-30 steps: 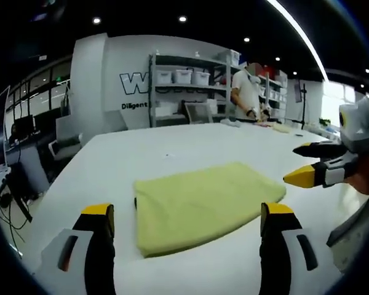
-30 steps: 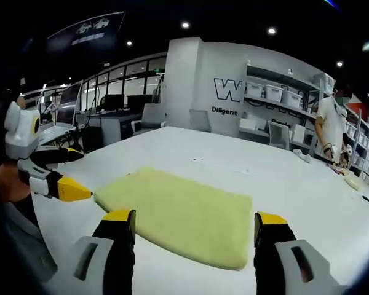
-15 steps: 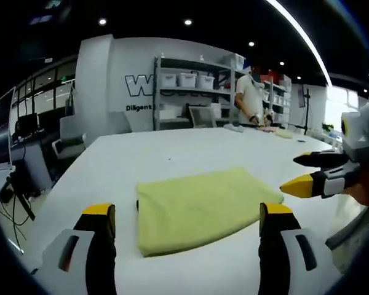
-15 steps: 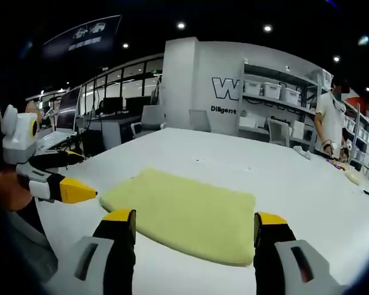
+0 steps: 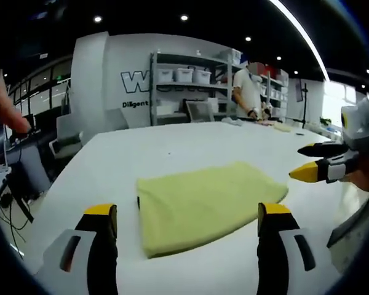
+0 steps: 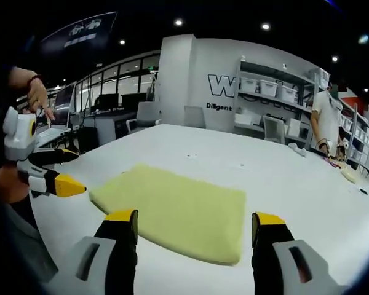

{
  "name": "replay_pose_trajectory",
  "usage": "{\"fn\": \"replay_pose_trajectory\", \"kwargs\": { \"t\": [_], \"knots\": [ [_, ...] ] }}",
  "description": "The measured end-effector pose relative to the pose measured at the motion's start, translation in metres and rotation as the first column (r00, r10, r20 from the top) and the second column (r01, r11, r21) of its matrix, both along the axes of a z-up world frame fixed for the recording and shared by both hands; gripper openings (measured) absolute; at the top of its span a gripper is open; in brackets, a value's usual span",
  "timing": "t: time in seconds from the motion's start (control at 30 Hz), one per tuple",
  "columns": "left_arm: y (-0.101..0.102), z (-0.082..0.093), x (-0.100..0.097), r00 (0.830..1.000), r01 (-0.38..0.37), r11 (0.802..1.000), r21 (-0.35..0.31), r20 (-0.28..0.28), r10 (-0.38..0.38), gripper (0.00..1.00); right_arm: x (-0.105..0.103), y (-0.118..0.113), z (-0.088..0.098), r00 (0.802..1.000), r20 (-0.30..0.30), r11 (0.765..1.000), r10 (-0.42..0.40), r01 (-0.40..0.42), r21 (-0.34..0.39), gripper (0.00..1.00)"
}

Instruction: Fold the garment on the visible template until the final outline fits inside the template.

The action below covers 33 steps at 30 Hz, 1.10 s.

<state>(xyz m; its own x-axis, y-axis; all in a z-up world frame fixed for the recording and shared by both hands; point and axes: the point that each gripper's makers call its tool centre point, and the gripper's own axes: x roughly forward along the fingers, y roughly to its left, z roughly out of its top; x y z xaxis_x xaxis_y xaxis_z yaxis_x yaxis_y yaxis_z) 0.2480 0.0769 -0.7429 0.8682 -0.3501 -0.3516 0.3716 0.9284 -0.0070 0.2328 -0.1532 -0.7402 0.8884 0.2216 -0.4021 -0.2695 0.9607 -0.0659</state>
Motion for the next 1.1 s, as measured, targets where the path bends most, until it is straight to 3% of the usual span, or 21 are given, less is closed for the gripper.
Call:
{"fn": "replay_pose_trajectory", "kwargs": {
  "t": [0.23, 0.3, 0.37, 0.4, 0.5, 0.8, 0.93, 1.1],
  "knots": [
    [0.007, -0.005, 0.015, 1.000, -0.003, 0.999, 0.033, 0.019, 0.002, 0.90, 0.017, -0.007, -0.006, 1.000, -0.010, 0.999, 0.024, -0.024, -0.038, 0.70],
    [0.013, -0.014, 0.016, 1.000, -0.023, 0.999, 0.024, -0.009, 0.023, 0.90, 0.018, -0.009, -0.013, 1.000, -0.010, 1.000, 0.013, -0.014, -0.025, 0.69],
    [0.018, -0.022, 0.015, 0.999, -0.031, 0.999, 0.033, -0.023, 0.032, 0.89, 0.013, -0.010, -0.025, 0.997, -0.074, 0.999, 0.013, -0.016, -0.034, 0.69],
    [0.018, -0.023, 0.014, 0.999, -0.033, 0.999, 0.030, -0.027, 0.034, 0.90, 0.014, -0.009, -0.021, 0.999, -0.045, 0.999, 0.018, -0.020, -0.041, 0.69],
    [0.017, -0.022, 0.014, 0.999, -0.032, 0.999, 0.030, -0.027, 0.033, 0.89, 0.013, -0.010, -0.017, 0.999, -0.030, 0.999, 0.014, -0.016, -0.051, 0.69],
    [0.013, -0.025, 0.014, 0.999, -0.018, 0.999, 0.035, -0.030, 0.020, 0.89, 0.015, -0.015, -0.021, 0.999, -0.043, 0.999, 0.002, -0.004, -0.044, 0.68],
    [0.012, -0.027, 0.014, 0.999, -0.015, 0.999, 0.040, -0.037, 0.016, 0.89, 0.014, -0.018, -0.028, 0.997, -0.074, 0.999, -0.004, 0.001, -0.042, 0.69],
    [0.009, -0.036, 0.011, 0.997, 0.002, 0.999, 0.052, -0.077, 0.002, 0.88, 0.006, -0.017, -0.050, 0.985, -0.174, 0.999, -0.002, -0.004, -0.034, 0.72]
  ]
}}
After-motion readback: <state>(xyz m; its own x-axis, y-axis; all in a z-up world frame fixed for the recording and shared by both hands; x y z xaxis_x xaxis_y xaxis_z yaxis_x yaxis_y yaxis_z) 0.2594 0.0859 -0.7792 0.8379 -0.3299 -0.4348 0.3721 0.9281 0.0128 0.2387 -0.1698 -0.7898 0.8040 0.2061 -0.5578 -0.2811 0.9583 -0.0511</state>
